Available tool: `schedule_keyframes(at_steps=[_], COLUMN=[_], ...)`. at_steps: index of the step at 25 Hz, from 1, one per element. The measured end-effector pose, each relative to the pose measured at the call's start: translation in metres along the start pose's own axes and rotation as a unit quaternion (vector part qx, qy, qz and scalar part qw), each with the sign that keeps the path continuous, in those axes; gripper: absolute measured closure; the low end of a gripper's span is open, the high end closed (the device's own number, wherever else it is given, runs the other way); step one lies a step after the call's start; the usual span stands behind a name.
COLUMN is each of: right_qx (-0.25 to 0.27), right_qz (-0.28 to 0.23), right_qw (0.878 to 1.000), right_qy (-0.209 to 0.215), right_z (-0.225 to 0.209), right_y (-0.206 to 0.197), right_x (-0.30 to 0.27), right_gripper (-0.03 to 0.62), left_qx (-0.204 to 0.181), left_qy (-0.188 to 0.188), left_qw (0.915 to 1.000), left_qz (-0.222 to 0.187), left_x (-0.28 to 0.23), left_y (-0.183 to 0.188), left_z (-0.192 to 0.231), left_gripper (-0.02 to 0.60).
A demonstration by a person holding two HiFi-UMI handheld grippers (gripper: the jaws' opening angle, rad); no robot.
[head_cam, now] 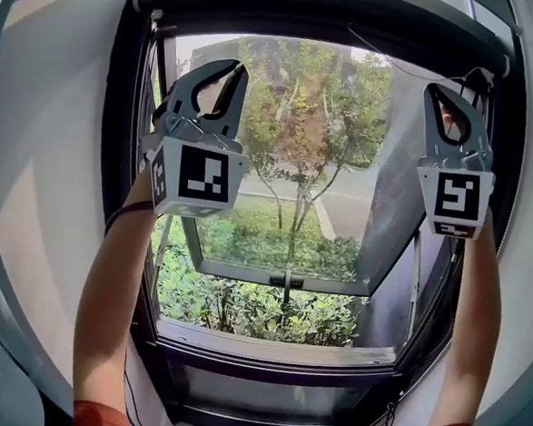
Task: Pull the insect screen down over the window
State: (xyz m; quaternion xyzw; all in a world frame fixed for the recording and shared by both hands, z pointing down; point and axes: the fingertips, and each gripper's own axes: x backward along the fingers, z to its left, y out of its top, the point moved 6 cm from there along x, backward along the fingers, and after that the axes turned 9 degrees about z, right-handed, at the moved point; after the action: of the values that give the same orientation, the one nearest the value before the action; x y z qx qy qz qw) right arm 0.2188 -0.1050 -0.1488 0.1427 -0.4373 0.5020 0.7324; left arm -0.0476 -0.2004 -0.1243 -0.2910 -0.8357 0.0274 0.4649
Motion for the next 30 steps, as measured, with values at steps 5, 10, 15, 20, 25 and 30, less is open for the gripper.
schedule_keyframes(at_steps=[5, 10, 15, 20, 25, 30], right_qx=[0.046, 0.113, 0.143, 0.201, 0.241, 0.271], right_qz=[0.021, 0.064, 0.105, 0.146, 0.157, 0.180], right_qw=[0.999, 0.991, 0.982, 0.965, 0.954, 0.941], right_qy=[0.018, 0.037, 0.067, 0.088, 0.090, 0.096], right_z=[-0.004, 0.000, -0.006, -0.009, -0.015, -0.012], right_y=[0.005, -0.004, -0.010, -0.015, -0.012, -0.013], right_x=[-0.024, -0.048, -0.063, -0.076, -0.084, -0.092], right_gripper=[0.574, 0.542, 0.463, 0.417, 0.413, 0.408], left_qx=[-0.072, -0.150, -0.209, -0.271, -0.295, -0.315], left_qy=[-0.003, -0.001, -0.025, -0.047, -0.057, -0.063], left_qw=[0.9971, 0.9871, 0.9713, 0.9476, 0.9359, 0.9270], left_qz=[0.024, 0.056, 0.111, 0.163, 0.184, 0.194], left_x=[-0.022, -0.046, -0.069, -0.084, -0.094, -0.102], left_y=[0.003, 0.010, 0.010, -0.001, -0.002, -0.001], left_z=[0.007, 0.020, 0.027, 0.032, 0.037, 0.036], left_gripper=[0.574, 0.523, 0.441, 0.387, 0.369, 0.367])
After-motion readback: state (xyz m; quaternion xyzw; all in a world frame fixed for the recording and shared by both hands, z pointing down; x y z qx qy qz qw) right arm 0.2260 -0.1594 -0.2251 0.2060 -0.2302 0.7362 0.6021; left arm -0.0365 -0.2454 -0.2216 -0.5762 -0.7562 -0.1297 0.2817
